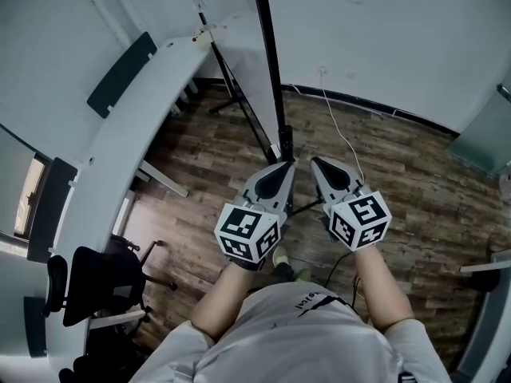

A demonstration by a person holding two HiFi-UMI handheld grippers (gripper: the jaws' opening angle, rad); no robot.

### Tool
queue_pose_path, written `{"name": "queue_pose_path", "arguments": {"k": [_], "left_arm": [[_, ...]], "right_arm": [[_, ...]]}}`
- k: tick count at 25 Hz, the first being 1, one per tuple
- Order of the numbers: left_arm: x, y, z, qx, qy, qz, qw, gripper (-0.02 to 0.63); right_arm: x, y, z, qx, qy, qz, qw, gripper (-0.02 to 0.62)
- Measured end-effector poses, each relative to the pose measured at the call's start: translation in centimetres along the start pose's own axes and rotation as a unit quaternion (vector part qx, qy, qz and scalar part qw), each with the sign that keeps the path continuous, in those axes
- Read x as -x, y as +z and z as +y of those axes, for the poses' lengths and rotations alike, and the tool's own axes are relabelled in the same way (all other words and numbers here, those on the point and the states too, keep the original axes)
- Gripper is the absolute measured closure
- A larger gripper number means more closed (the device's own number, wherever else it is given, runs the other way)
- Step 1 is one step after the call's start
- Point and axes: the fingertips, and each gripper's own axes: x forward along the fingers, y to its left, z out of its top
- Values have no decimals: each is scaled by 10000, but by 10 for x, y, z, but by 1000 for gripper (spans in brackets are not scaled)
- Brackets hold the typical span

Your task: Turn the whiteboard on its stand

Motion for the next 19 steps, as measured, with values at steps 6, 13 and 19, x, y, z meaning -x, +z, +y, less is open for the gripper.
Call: {"name": "queue_pose_path", "arguments": {"k": [6, 13, 19], "left_arm": [[0, -5, 0, 34, 37, 24, 10000, 594], [-2, -8, -1, 51, 36, 35, 10000, 594], [-3, -8, 2, 76, 56, 34, 9999, 594]], "right_arm": [[0, -4, 0, 0, 8, 31, 10000, 581], [-1, -8, 0, 37, 17, 56, 10000, 581], [-5, -8, 2, 110, 57, 72, 9999, 581]]}}
